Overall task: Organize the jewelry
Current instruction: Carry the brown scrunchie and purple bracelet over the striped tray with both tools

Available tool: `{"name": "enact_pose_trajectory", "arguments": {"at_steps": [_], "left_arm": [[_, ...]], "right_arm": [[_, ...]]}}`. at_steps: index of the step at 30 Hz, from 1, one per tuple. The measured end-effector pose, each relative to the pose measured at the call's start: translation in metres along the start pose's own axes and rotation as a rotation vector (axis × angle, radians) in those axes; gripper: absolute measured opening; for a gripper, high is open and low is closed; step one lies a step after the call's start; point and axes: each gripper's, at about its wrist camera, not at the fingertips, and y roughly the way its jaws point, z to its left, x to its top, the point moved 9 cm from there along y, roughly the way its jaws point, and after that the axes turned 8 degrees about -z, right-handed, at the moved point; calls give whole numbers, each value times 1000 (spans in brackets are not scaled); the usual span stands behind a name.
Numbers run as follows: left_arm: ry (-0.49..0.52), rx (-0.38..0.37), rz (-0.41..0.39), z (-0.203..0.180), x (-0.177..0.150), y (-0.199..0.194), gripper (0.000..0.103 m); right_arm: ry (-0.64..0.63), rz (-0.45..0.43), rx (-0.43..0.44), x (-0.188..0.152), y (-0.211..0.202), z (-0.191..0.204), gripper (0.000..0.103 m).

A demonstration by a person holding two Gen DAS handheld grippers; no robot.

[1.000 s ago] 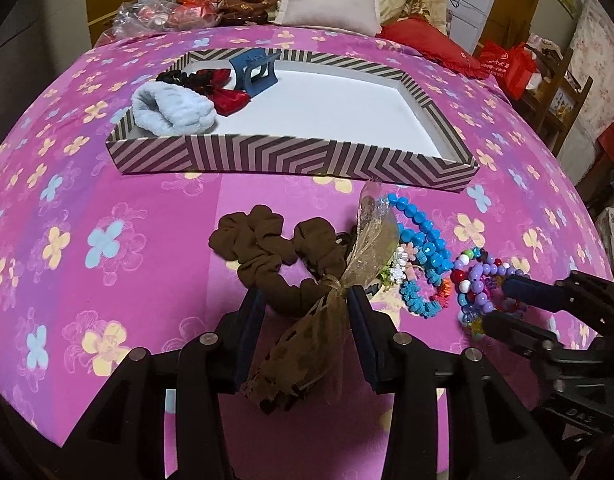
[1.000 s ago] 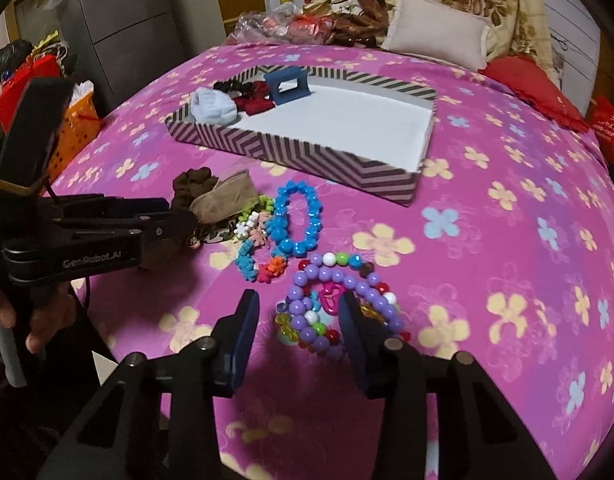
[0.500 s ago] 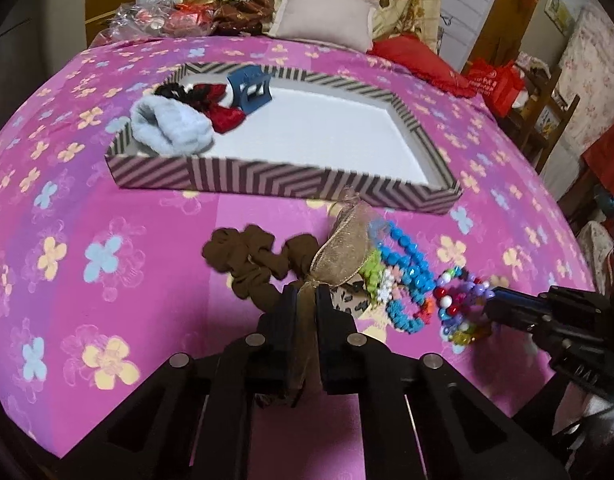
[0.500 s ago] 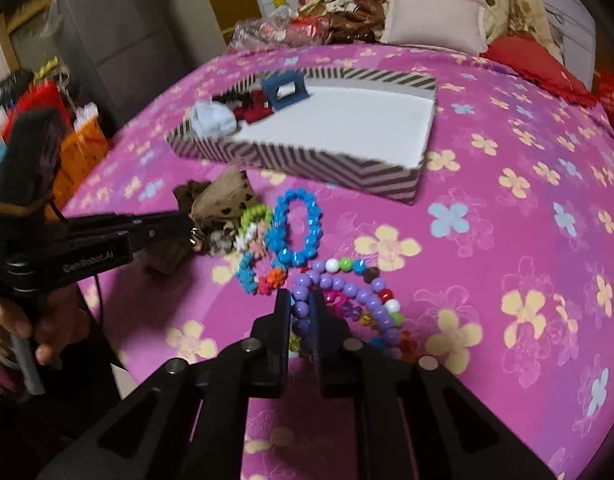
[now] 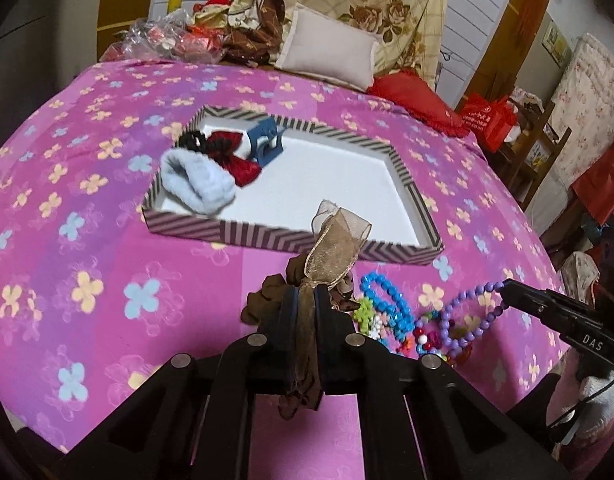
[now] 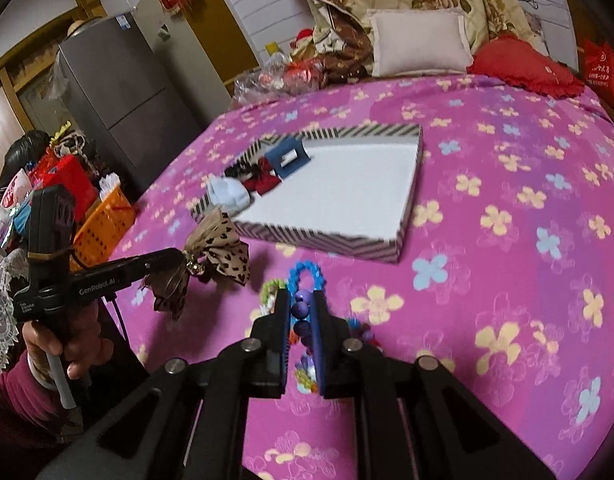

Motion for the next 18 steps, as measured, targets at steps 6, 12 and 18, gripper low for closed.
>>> {"name": "enact_pose_trajectory", "arguments": {"at_steps": [6,12,18], "left_arm": [[0,16,-27,4,14,-5,9],[19,29,-55,3,27,-5,9],[26,61,-76,5,47,3,9]], "right_arm": [[-5,-40,9,23,2,5,10],[-4,-55,8,40,9,5,10],[-7,-56,-4,57,24,1,10]]}}
